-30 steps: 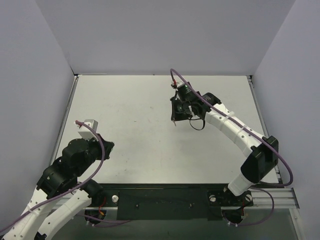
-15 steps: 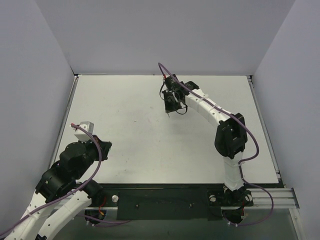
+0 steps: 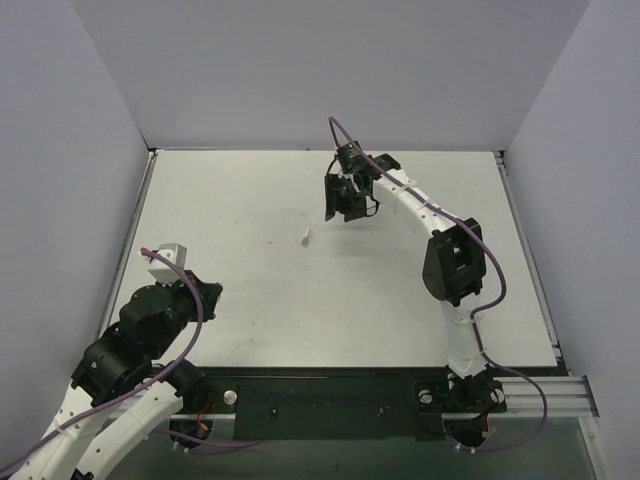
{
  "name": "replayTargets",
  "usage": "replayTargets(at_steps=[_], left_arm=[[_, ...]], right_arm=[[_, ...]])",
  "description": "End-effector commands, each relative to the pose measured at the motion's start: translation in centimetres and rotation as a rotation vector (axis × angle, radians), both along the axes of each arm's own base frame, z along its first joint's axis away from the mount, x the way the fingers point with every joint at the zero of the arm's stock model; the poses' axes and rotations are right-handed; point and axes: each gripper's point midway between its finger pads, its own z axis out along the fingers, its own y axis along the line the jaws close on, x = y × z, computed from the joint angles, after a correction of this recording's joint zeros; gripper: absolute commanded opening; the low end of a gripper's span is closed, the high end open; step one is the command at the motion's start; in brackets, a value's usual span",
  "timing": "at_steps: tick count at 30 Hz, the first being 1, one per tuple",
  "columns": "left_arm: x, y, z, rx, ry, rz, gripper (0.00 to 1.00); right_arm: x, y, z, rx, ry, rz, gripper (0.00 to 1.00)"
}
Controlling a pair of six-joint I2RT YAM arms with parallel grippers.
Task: Remove the keys from the keyring
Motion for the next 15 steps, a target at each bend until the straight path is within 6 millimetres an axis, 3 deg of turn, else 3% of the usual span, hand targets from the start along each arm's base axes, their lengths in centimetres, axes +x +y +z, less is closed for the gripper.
replayTargets(at_steps=[1,5,7,15], left_arm=[[0.5,0.0,1.1,-0.029,-0.042,0.018,0.0],[0.6,-0.2,0.9,-0.027,-0.035,0.014,0.0],[0.6,-0.3,0.9,-0.021,-0.035,0.009,0.0],[1.9,-1.4,0.7,0.007,-0.006,-0.004,0.0]], right_arm=[[-1.0,-1.5,2.7,-0.007,-0.023,-0.026,0.49],[-2.6,-2.8,3.6,-0.022,-0.033,-0.035,0.5],[-4.0,-3.1,5.0,-0.001,-0.045,-0.029,0.5],[-10.5,-4.4,7.0,-0.022,-0.109,0.05,0.5]])
